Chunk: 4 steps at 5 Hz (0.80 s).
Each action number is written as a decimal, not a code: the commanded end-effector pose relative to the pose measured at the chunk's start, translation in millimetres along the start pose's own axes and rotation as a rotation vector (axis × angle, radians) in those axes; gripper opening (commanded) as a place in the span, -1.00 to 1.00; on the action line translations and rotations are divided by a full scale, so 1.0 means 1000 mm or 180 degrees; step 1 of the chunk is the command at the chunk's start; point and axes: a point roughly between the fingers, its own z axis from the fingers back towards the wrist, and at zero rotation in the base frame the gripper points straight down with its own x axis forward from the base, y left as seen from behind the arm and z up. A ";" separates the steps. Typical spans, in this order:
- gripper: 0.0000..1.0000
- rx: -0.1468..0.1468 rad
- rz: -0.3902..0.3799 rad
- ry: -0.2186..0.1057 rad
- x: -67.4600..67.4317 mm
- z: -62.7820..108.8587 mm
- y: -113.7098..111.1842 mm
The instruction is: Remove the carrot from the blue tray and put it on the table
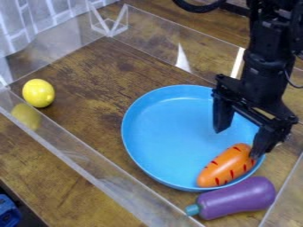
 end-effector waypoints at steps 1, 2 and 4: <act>1.00 0.0018 0.0017 -0.0363 0.007 0.035 0.007; 1.00 0.0003 0.0004 -0.0395 0.007 0.032 0.008; 1.00 0.0003 0.0012 -0.0488 0.007 0.034 0.010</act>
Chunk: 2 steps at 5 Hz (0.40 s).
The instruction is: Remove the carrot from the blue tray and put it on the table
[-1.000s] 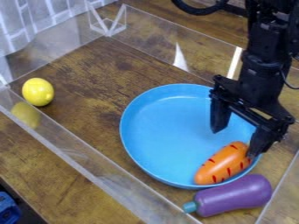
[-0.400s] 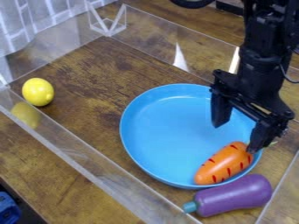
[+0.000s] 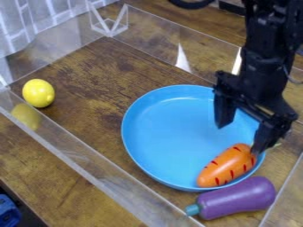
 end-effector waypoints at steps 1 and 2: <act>1.00 0.0009 0.0076 -0.0259 0.006 0.026 0.011; 1.00 0.0002 0.0093 -0.0241 0.008 0.017 0.010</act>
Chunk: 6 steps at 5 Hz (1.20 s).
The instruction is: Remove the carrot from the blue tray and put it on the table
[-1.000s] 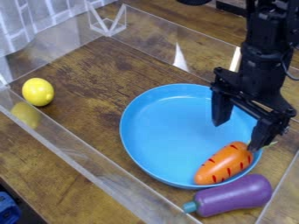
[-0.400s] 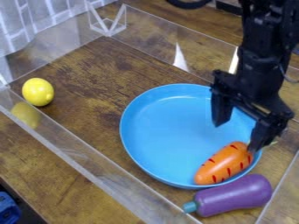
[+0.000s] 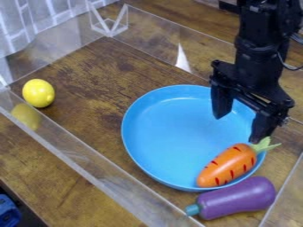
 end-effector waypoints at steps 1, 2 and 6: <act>1.00 -0.0008 0.0027 -0.0148 0.007 0.009 0.000; 1.00 -0.0017 0.0038 -0.0106 0.007 0.000 -0.002; 1.00 -0.0032 0.0040 0.0022 0.003 -0.041 -0.005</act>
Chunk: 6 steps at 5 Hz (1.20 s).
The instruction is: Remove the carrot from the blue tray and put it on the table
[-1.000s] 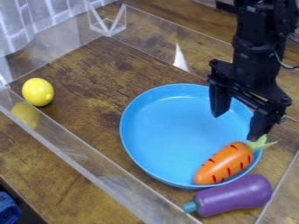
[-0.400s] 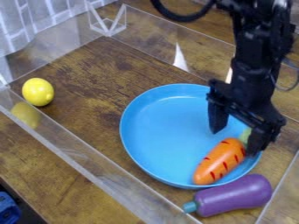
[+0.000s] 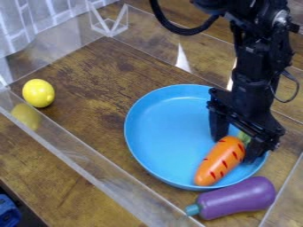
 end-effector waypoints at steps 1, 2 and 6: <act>-1.00 -0.0024 -0.0049 -0.0056 0.003 -0.002 -0.005; -1.00 -0.0012 -0.0012 -0.0076 0.001 0.007 -0.002; -1.00 0.0181 0.0344 -0.0455 -0.012 0.118 0.029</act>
